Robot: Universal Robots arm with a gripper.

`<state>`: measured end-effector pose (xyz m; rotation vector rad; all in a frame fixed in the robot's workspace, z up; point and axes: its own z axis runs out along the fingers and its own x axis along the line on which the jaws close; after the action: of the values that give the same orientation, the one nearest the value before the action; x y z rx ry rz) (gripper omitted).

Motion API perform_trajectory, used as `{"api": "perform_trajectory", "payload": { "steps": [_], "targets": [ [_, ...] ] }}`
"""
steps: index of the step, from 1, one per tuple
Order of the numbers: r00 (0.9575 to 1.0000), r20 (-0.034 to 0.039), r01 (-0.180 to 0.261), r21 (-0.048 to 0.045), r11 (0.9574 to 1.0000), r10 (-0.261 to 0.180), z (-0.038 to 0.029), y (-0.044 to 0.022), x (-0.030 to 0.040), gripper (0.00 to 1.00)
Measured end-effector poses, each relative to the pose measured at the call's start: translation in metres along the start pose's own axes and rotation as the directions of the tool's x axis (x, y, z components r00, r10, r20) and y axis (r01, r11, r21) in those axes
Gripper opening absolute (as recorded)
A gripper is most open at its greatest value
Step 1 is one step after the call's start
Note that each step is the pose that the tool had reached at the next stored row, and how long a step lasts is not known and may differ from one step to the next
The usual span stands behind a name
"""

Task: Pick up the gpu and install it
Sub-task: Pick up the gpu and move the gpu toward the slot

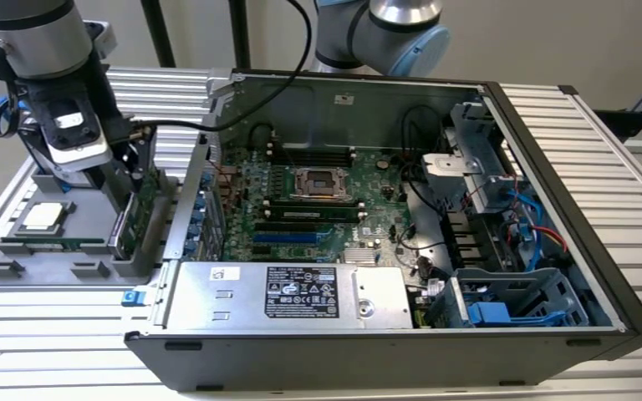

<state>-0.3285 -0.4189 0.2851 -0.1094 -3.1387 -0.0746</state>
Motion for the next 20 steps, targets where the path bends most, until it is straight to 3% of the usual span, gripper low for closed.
{"api": "perform_trajectory", "payload": {
  "steps": [20],
  "targets": [
    [0.9997,-0.0009,0.023,0.0002,0.9997,-0.023,0.0126,-0.0006,0.0000,1.00]
  ]
}}
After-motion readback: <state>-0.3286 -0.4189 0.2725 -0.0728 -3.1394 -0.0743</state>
